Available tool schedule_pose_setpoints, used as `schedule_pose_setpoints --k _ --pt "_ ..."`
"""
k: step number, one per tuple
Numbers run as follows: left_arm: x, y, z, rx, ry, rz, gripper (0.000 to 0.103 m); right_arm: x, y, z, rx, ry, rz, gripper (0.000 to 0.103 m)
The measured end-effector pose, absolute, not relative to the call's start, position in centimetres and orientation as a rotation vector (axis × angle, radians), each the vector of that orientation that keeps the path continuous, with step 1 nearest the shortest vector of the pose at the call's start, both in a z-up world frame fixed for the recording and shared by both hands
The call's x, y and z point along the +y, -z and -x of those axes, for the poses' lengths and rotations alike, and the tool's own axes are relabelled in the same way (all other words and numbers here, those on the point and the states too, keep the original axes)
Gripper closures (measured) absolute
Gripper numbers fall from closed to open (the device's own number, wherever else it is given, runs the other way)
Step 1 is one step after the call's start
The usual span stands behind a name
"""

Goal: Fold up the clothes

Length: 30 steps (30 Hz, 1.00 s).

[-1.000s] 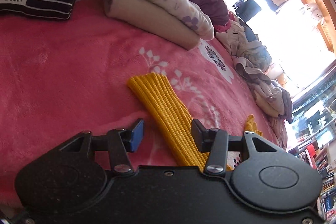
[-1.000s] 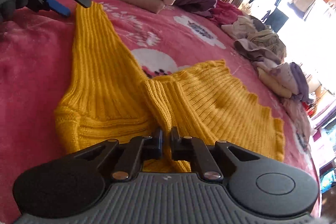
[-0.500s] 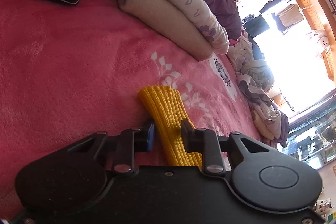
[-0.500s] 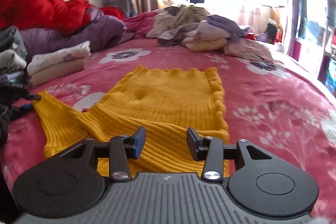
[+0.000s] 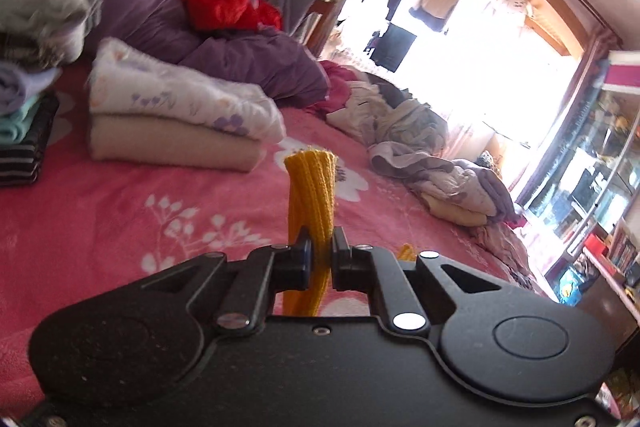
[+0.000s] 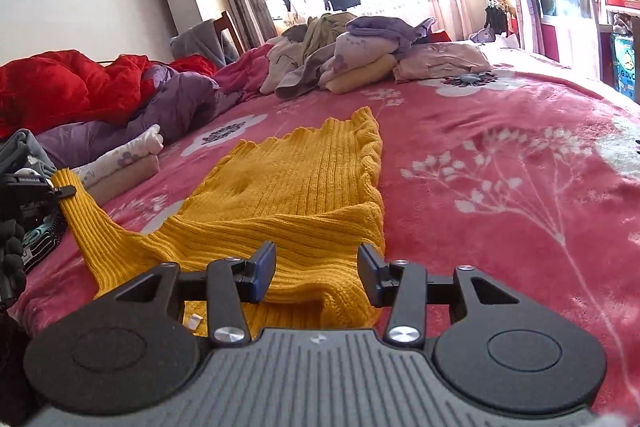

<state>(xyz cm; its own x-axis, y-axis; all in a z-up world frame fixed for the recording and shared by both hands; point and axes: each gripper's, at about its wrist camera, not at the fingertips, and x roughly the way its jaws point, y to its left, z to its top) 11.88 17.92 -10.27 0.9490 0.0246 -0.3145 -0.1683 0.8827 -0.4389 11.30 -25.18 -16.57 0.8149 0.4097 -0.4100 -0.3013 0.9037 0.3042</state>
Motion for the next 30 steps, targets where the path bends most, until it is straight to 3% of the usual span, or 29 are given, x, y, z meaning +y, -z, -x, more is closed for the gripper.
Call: schedule_pose_setpoints --k 13,23,30 --pt "1.8 7.7 -13.7 0.306 0.124 0.124 0.097 -28.4 16.7 -11.9 0.431 -0.510 -0.521 0.059" --pt "-9.9 13.1 -15.6 0.417 0.236 -0.210 0.096 -32.4 19.0 -13.1 0.429 -0.493 -0.850 0.058" --pt "-13.1 15.6 -15.9 0.464 0.266 -0.353 0.096 -33.8 20.8 -14.1 0.441 -0.466 -0.971 0.054"
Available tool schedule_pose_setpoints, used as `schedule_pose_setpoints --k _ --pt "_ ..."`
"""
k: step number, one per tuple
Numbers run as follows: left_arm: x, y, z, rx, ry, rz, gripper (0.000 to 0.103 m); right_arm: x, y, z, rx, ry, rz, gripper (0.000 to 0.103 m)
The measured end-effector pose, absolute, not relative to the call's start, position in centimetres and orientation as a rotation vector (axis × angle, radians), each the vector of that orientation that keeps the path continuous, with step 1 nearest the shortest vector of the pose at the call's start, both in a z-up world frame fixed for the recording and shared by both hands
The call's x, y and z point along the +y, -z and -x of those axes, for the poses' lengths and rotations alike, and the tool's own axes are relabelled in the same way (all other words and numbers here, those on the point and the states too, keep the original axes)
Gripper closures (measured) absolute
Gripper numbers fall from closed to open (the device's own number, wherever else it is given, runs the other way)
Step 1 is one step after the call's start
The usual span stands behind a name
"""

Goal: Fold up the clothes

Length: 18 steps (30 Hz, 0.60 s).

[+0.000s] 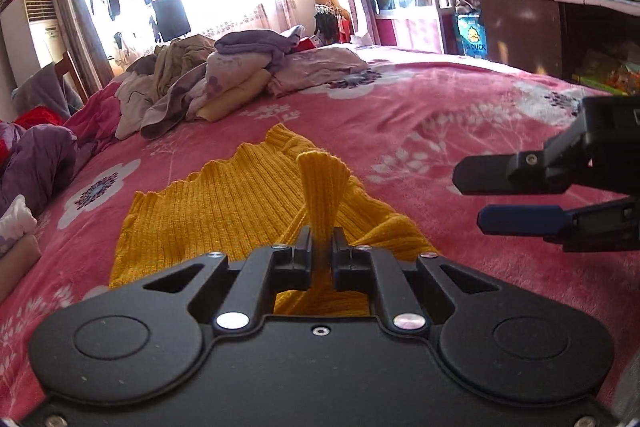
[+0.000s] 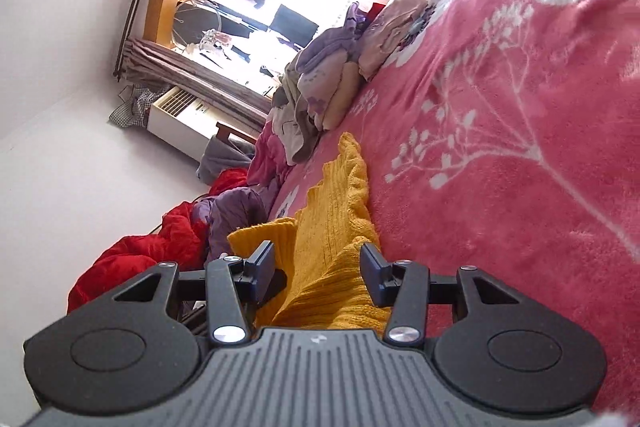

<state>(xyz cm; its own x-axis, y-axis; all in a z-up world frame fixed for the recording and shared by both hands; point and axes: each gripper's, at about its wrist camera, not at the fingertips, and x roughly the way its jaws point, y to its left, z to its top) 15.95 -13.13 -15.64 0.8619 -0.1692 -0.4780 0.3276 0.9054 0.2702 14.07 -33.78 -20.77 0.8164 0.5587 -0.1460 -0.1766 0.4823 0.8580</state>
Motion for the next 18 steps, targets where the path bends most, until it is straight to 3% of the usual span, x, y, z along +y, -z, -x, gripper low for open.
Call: schedule_pose_setpoints --k 3,6,8,13,18 --pt "-13.4 16.0 -16.1 0.492 0.316 -0.376 0.096 -33.7 21.2 -14.5 0.458 -0.470 -0.988 0.052" --pt "-13.4 15.7 -14.5 0.529 0.425 -0.359 0.089 -33.5 21.8 -15.2 0.471 -0.476 -0.993 0.049" --pt "-12.5 14.8 -13.4 0.540 0.483 -0.325 0.079 -33.1 21.7 -15.5 0.475 -0.488 -0.977 0.049" --pt "-6.6 12.4 -9.9 0.490 0.424 -0.190 0.078 -31.6 21.0 -16.5 0.490 -0.520 -0.914 0.049" --pt "2.7 12.2 -9.4 0.476 0.157 0.009 0.078 -28.8 19.0 -16.7 0.527 -0.519 -0.672 0.050"
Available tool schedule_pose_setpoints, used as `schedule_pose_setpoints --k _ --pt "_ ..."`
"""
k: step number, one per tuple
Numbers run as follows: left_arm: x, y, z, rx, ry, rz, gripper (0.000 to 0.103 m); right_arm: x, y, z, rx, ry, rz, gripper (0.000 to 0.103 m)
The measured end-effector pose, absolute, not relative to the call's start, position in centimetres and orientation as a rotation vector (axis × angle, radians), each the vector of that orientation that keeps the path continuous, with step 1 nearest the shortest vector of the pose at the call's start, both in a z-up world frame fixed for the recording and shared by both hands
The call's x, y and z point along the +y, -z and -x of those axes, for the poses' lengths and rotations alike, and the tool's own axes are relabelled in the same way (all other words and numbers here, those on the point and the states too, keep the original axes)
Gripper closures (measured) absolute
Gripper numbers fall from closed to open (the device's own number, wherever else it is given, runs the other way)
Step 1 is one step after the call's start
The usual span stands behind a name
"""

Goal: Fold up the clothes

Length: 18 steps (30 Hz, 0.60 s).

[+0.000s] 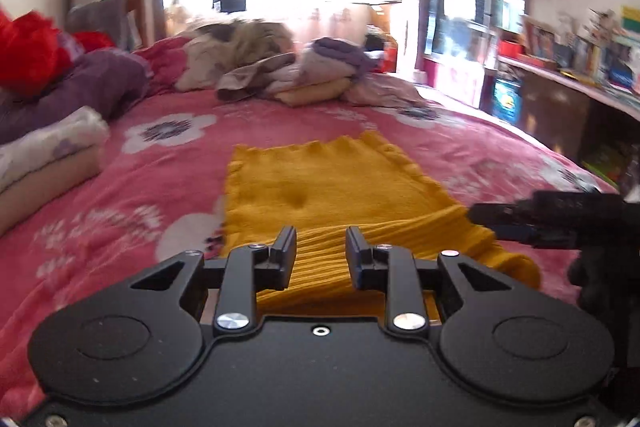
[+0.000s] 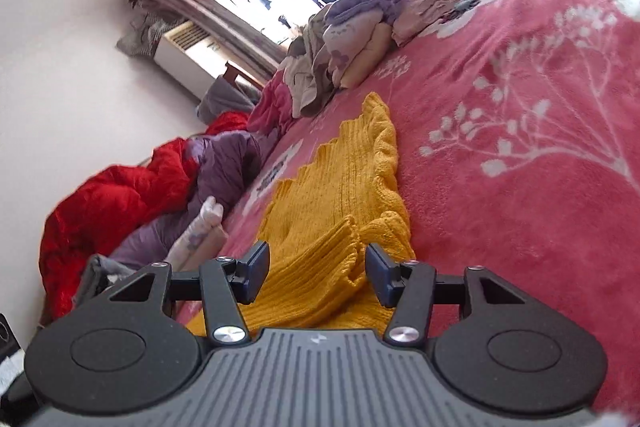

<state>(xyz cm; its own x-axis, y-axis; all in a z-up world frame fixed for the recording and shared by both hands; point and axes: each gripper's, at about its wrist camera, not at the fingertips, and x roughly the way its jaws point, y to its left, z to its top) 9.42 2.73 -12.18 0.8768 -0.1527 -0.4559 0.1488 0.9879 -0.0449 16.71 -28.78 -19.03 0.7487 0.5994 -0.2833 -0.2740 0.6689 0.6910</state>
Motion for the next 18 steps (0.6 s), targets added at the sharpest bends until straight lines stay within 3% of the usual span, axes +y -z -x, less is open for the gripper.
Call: schedule_pose_setpoints --k 1,4,7,14,18 --pt "3.9 12.5 -9.6 0.489 0.132 0.042 0.078 -28.1 18.7 -16.7 0.532 -0.514 -0.623 0.051" --pt "5.8 13.8 -10.1 0.503 0.153 0.130 0.078 -26.4 18.0 -16.8 0.538 -0.494 -0.509 0.078" --pt "3.9 17.1 -10.5 0.655 0.202 -0.051 0.078 -25.6 17.5 -16.2 0.530 -0.447 -0.420 0.098" --pt "4.4 13.8 -8.8 0.522 0.211 0.053 0.078 -26.6 17.3 -15.4 0.521 -0.406 -0.403 0.098" --pt "4.3 14.5 -11.1 0.521 0.192 0.083 0.078 -26.2 16.5 -15.2 0.488 -0.402 -0.377 0.098"
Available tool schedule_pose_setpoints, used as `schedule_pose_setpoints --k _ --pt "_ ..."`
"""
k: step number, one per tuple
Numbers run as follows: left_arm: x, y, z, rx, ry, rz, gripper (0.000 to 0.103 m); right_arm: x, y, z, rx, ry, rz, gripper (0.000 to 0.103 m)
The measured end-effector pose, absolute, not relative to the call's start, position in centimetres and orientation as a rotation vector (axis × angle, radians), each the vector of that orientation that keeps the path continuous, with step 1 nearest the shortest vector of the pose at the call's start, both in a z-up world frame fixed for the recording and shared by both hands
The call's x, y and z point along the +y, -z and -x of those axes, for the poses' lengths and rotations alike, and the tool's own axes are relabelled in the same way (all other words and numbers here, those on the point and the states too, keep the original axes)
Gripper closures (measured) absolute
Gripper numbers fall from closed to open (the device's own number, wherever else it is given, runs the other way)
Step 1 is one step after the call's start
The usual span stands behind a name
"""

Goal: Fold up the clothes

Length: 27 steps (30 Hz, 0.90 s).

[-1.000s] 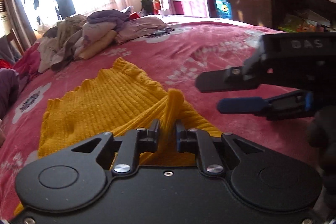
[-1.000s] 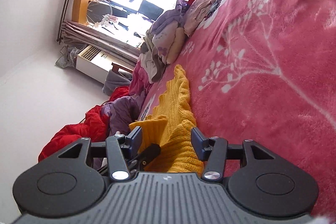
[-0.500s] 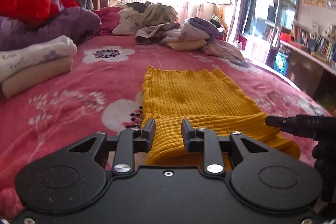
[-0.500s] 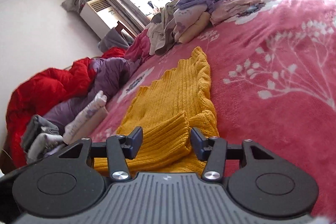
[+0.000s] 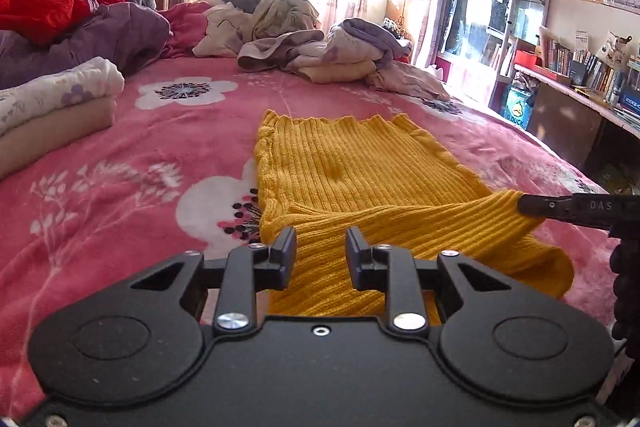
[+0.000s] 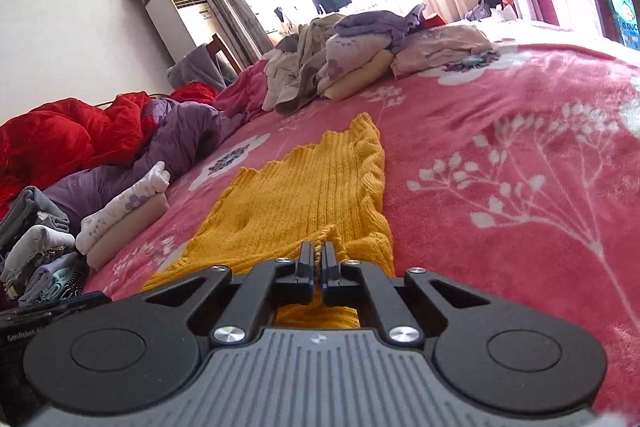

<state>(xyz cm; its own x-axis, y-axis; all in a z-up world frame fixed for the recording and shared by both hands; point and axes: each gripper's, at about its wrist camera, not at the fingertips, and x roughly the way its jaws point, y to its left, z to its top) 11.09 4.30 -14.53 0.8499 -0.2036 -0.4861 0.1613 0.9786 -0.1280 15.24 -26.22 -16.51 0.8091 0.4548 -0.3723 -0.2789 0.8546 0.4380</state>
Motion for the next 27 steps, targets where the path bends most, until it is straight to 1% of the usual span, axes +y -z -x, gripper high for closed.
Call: schedule_pose_setpoints --k 3,4,6,8,10,11,14,16,18,20,22,23,27 --pt "4.0 17.2 -12.9 0.636 0.214 0.057 0.078 -26.2 16.8 -15.4 0.513 -0.366 -0.352 0.098" --pt "3.9 17.9 -13.1 0.666 0.221 0.047 0.078 -26.3 17.2 -15.5 0.536 -0.342 -0.352 0.095" --pt "4.4 16.2 -11.9 0.625 0.223 0.081 0.078 -26.6 17.1 -14.7 0.521 -0.292 -0.320 0.093" --pt "5.1 14.9 -11.5 0.562 0.213 0.112 0.078 -26.3 16.0 -13.7 0.461 -0.297 -0.244 0.093" --pt "5.8 14.2 -12.4 0.539 0.197 0.125 0.078 -25.7 14.6 -12.8 0.394 -0.325 -0.152 0.092" --pt "6.1 13.9 -13.0 0.533 0.189 0.130 0.078 -25.1 14.0 -12.7 0.372 -0.343 -0.111 0.086" --pt "6.1 13.8 -14.7 0.530 0.192 0.109 0.078 -22.5 13.4 -13.7 0.372 -0.414 0.001 0.076" --pt "6.0 14.3 -15.4 0.530 0.217 0.104 0.078 -20.9 13.3 -14.2 0.373 -0.455 0.071 0.074" --pt "5.9 15.1 -16.0 0.536 0.241 0.101 0.078 -19.8 13.8 -15.0 0.397 -0.474 0.115 0.074" --pt "5.6 16.8 -16.5 0.584 0.266 0.104 0.078 -19.5 14.7 -16.0 0.458 -0.465 0.113 0.073" --pt "4.7 18.5 -16.9 0.626 0.260 0.038 0.077 -19.3 16.0 -17.2 0.531 -0.455 0.104 0.073" --pt "4.1 18.8 -16.9 0.610 0.256 -0.009 0.077 -19.6 16.9 -17.7 0.568 -0.450 0.082 0.072" --pt "3.5 18.8 -17.4 0.615 0.239 -0.051 0.077 -20.7 18.0 -17.9 0.559 -0.453 -0.005 0.074"
